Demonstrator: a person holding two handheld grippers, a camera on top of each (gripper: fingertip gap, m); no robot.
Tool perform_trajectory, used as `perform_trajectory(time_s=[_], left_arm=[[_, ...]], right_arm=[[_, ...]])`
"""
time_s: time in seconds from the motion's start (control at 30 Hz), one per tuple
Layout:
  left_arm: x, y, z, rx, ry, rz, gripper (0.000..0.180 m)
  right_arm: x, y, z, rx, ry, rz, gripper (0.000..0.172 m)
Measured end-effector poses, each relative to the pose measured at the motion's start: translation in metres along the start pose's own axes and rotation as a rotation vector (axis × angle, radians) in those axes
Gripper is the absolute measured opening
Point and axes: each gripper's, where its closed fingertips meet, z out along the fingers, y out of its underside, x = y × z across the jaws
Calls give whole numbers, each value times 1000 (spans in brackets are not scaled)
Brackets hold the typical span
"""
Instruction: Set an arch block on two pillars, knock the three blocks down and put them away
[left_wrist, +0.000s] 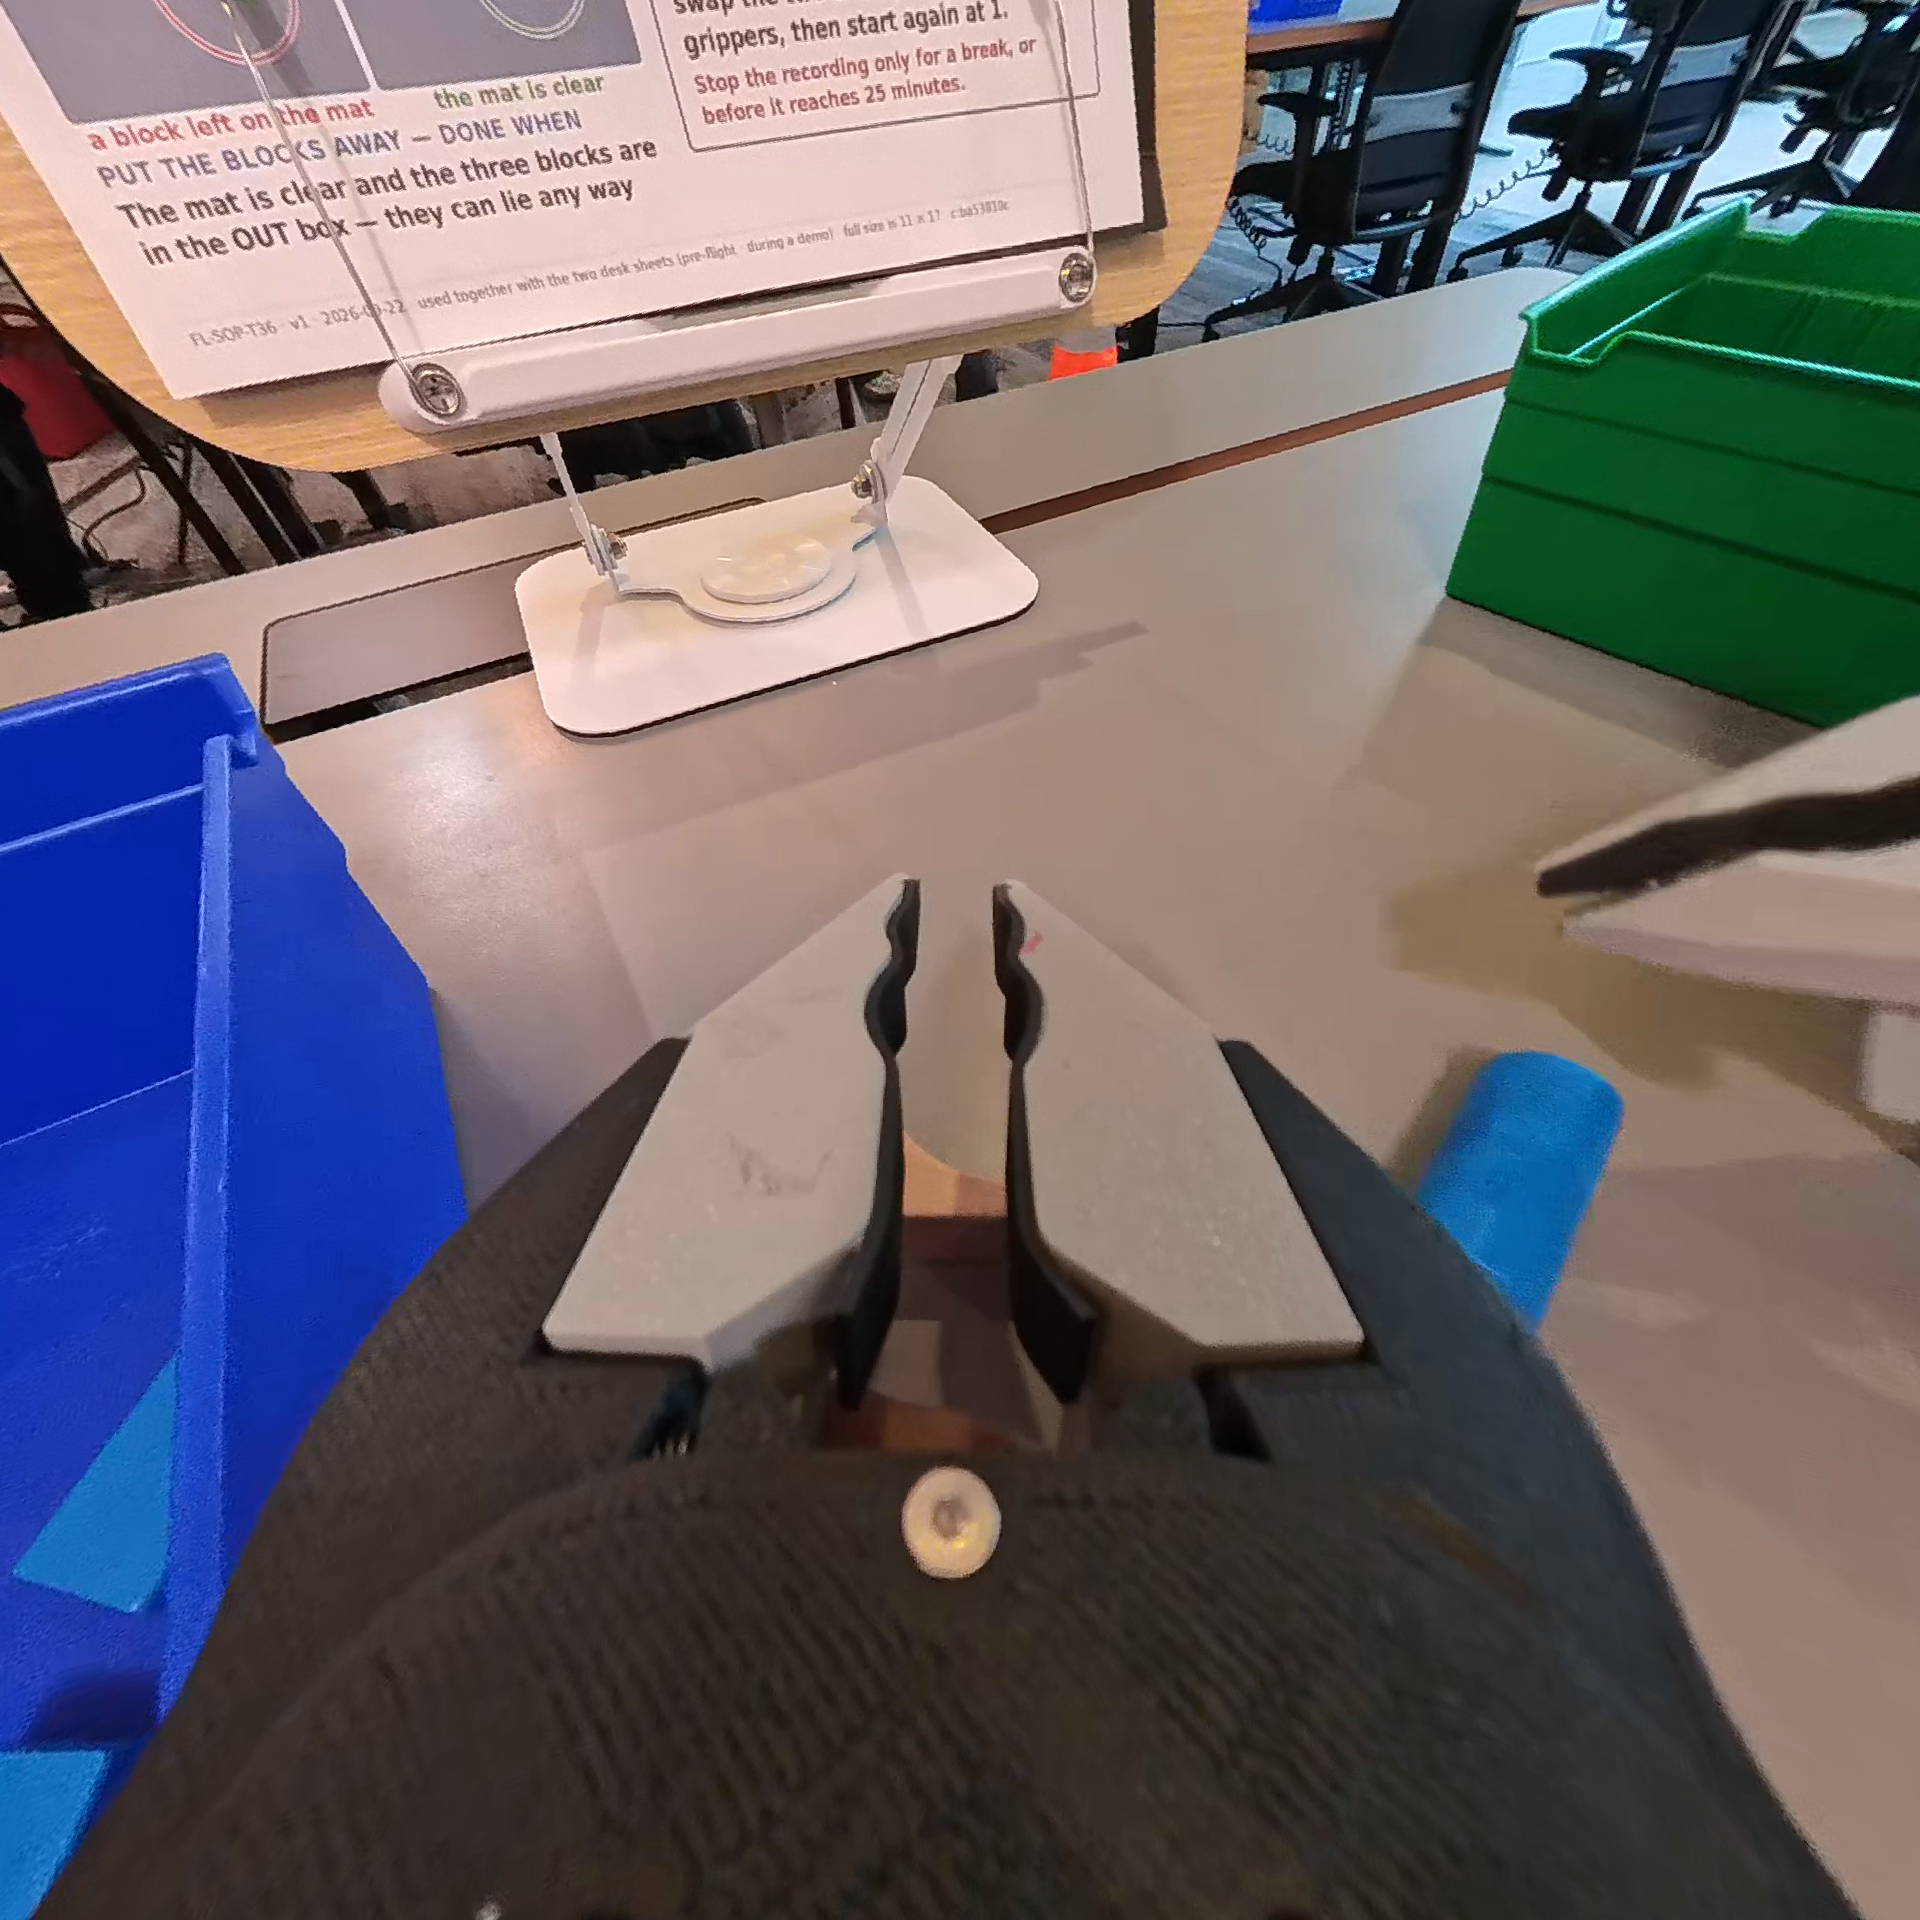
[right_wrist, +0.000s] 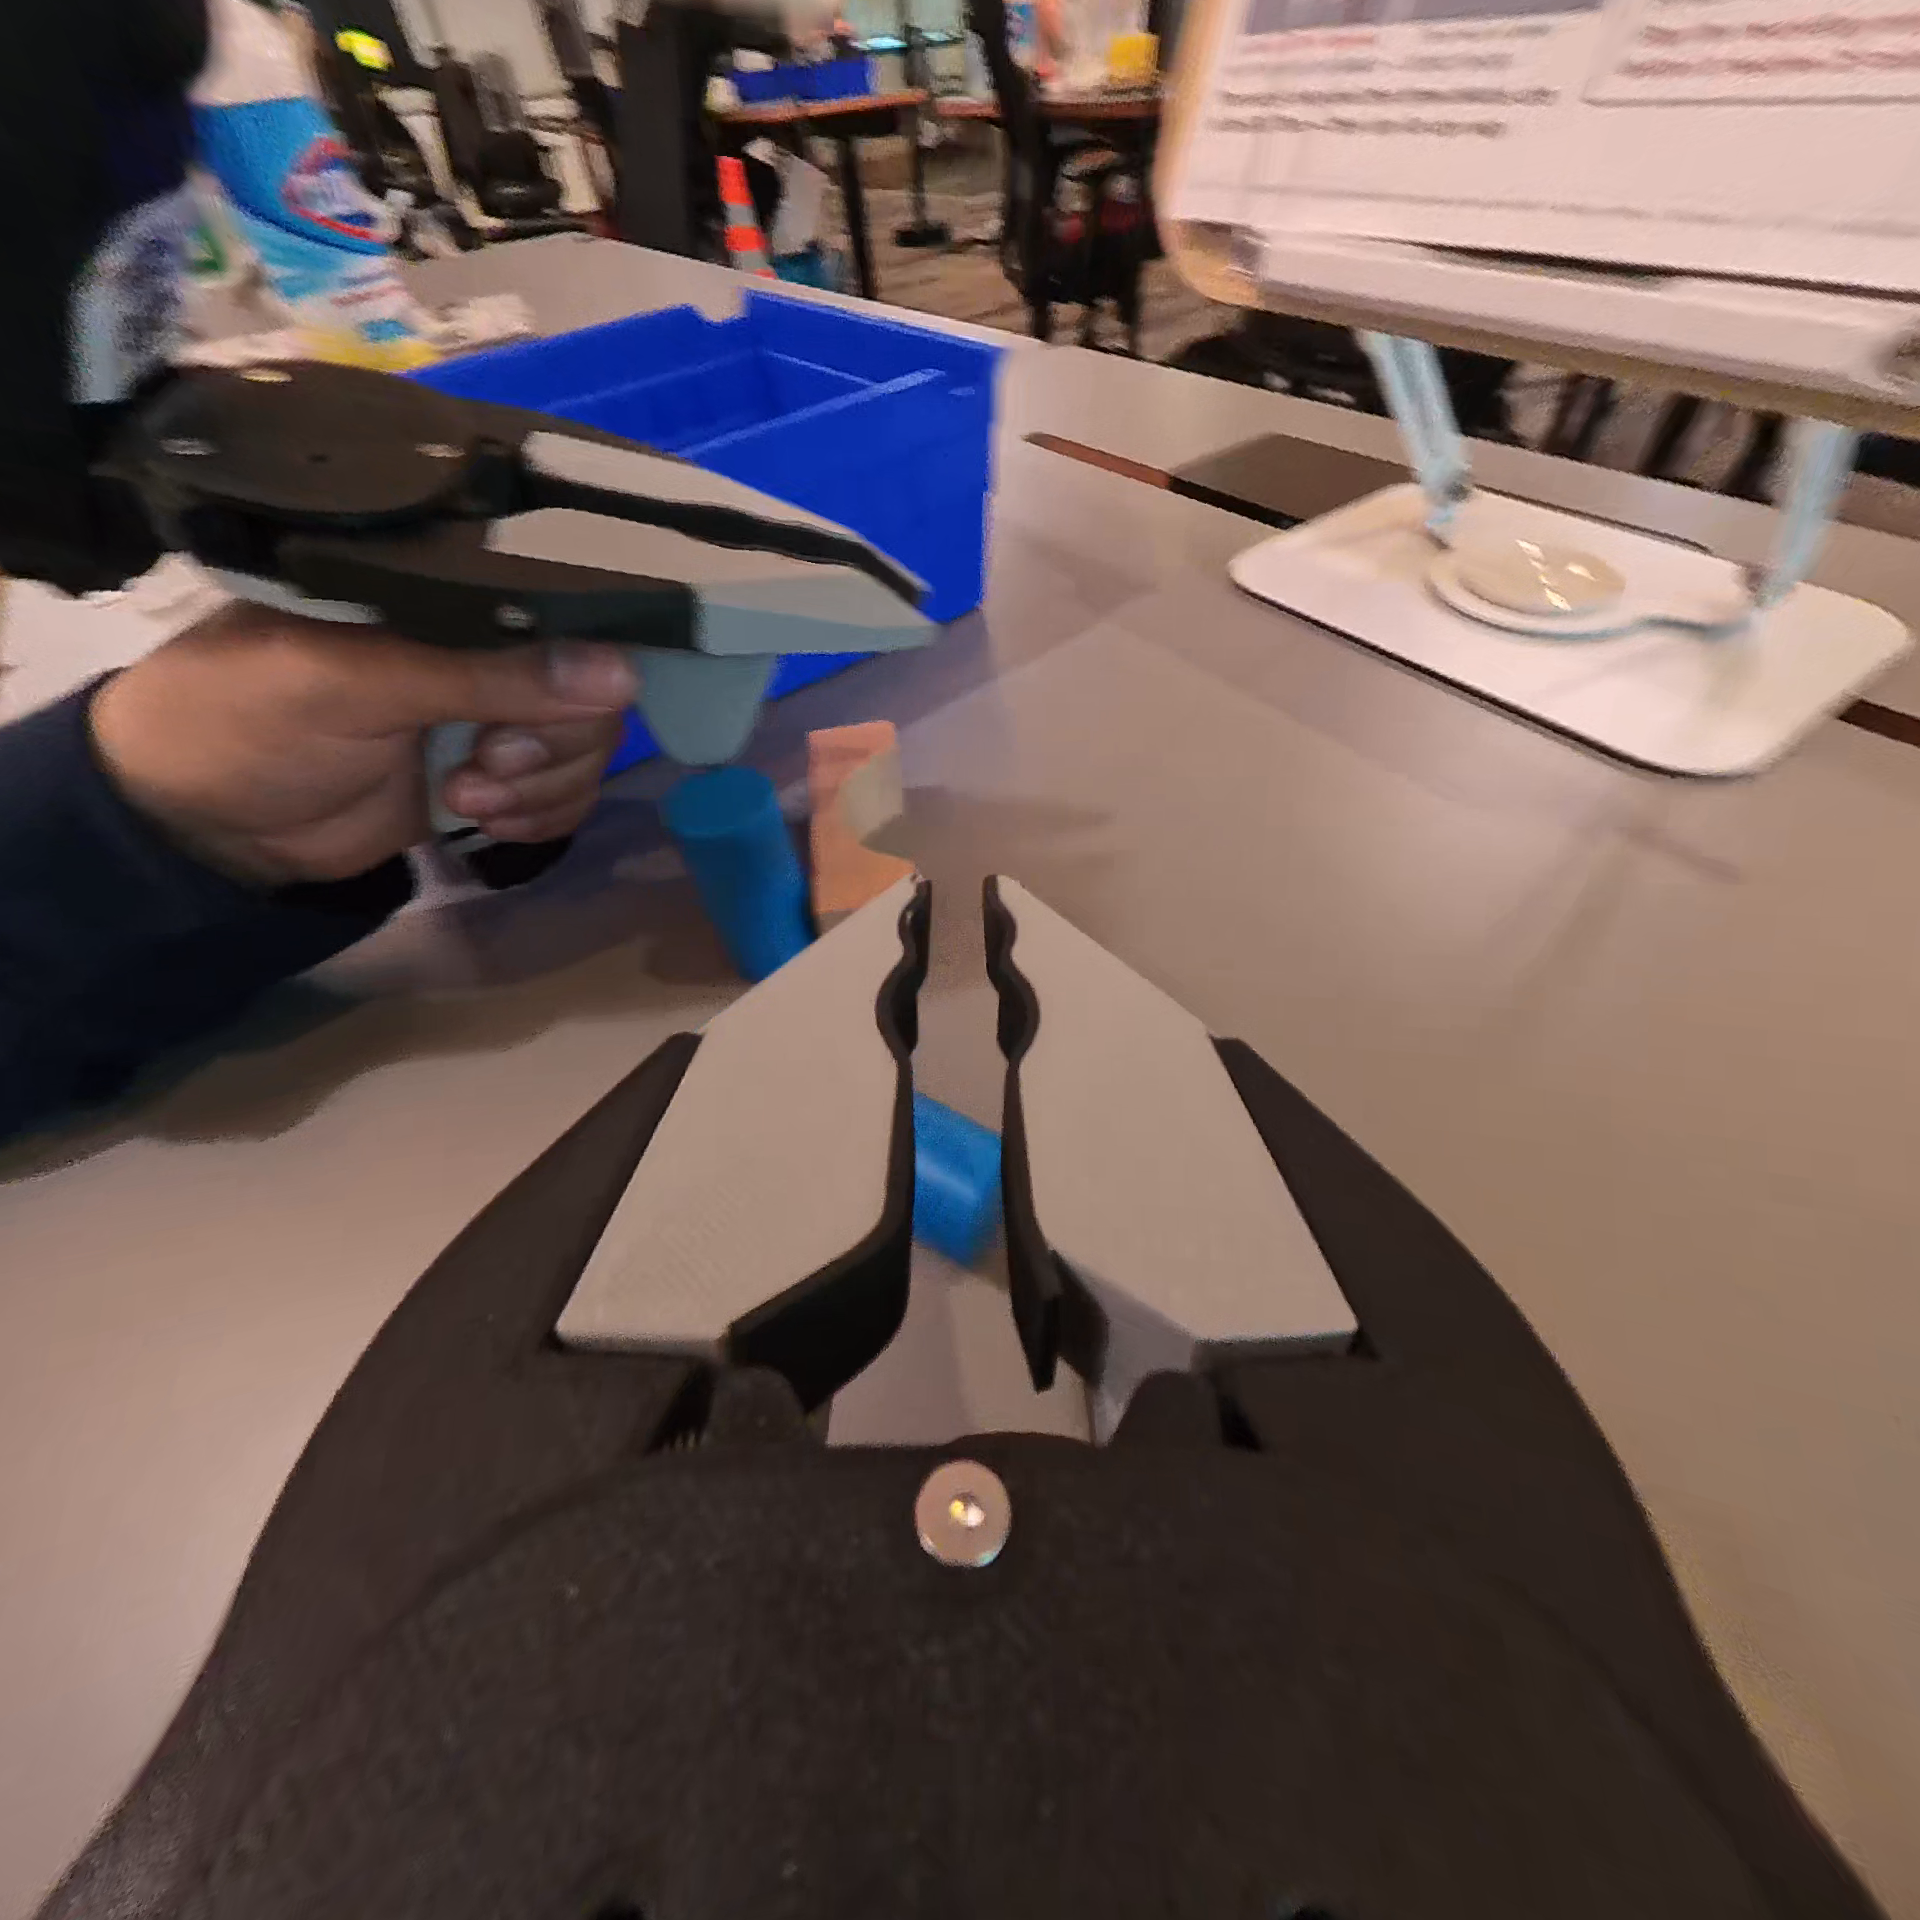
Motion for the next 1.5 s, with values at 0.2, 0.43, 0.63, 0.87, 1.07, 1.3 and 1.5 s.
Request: perform_trajectory(time_s=[0.2,0.43,0.63,0.87,1.07,1.3,1.5], left_arm=[[-2,0,-1,2,-4,-8,11],[0,-2,-1,6,9,-6,12],[1,-6,-4,24,18,-18,12],[3,-9,-5,34,15,4,12],[2,-16,-9,73,9,-5,12],[5,-27,-15,122,9,14,12],[5,-26,-15,119,12,15,12]], right_arm=[[-105,15,17,-78,-352,-188,0],[-104,65,-2,-334,-525,-166,1],[-87,42,2,-203,-464,-92,3],[-73,26,29,-148,-155,-285,2],[-65,-3,52,-78,72,-412,0],[-68,12,49,-170,-32,-322,0],[-51,60,19,-369,6,-404,0]])
